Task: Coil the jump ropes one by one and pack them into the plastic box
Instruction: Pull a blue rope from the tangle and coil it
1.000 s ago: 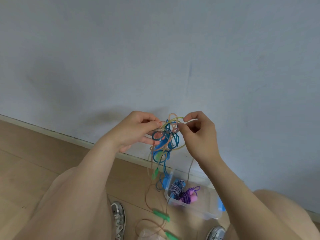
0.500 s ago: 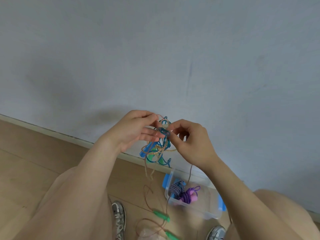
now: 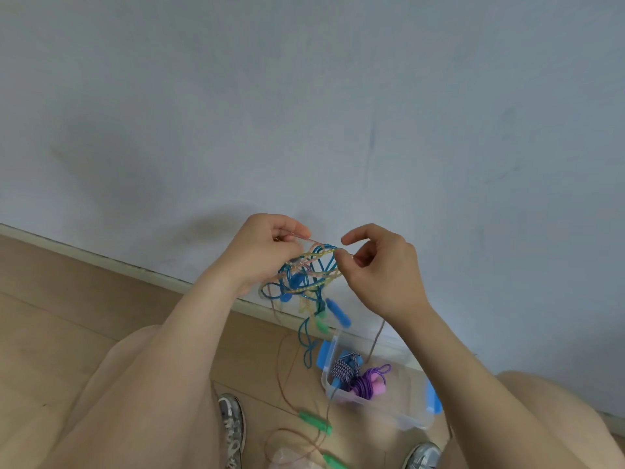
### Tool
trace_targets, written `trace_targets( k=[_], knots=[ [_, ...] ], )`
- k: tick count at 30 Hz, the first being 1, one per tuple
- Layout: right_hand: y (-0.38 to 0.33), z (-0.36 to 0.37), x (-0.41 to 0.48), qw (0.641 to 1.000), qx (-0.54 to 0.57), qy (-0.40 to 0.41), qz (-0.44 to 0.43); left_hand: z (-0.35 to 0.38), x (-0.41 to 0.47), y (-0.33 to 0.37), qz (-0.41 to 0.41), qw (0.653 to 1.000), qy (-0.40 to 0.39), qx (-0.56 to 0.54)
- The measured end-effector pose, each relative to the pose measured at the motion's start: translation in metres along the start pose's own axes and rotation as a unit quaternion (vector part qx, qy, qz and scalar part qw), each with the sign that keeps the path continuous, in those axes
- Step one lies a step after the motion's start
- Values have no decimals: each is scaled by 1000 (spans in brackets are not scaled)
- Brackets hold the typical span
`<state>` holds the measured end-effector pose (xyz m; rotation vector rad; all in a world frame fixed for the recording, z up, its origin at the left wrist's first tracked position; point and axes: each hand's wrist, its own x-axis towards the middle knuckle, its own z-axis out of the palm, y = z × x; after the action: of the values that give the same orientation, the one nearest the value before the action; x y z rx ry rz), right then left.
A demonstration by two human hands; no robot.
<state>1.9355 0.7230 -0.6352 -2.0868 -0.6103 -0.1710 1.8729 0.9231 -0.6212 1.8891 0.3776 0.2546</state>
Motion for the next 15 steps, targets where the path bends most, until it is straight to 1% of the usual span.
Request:
trace_targets(
  k=[3,6,10,11,13,15],
  knots=[
    [2,-3,3,999,-44,-3,-10,-5,1,-6,32,994,-10,107],
    [1,-9,6,996,-90,-12,2,-6,6,-15,63,970,2,233],
    [7,-19,11,997,-66,-1,31,-7,13,-25,73,957,90,268],
    [9,-21,12,998,-49,1,37,-7,14,-27,73,953,99,276],
    [11,-23,11,999,2,-24,47,-2,14,-29,88,950,88,285],
    [10,-22,6,994,38,-83,54,4,11,-28,118,945,67,297]
  ],
)
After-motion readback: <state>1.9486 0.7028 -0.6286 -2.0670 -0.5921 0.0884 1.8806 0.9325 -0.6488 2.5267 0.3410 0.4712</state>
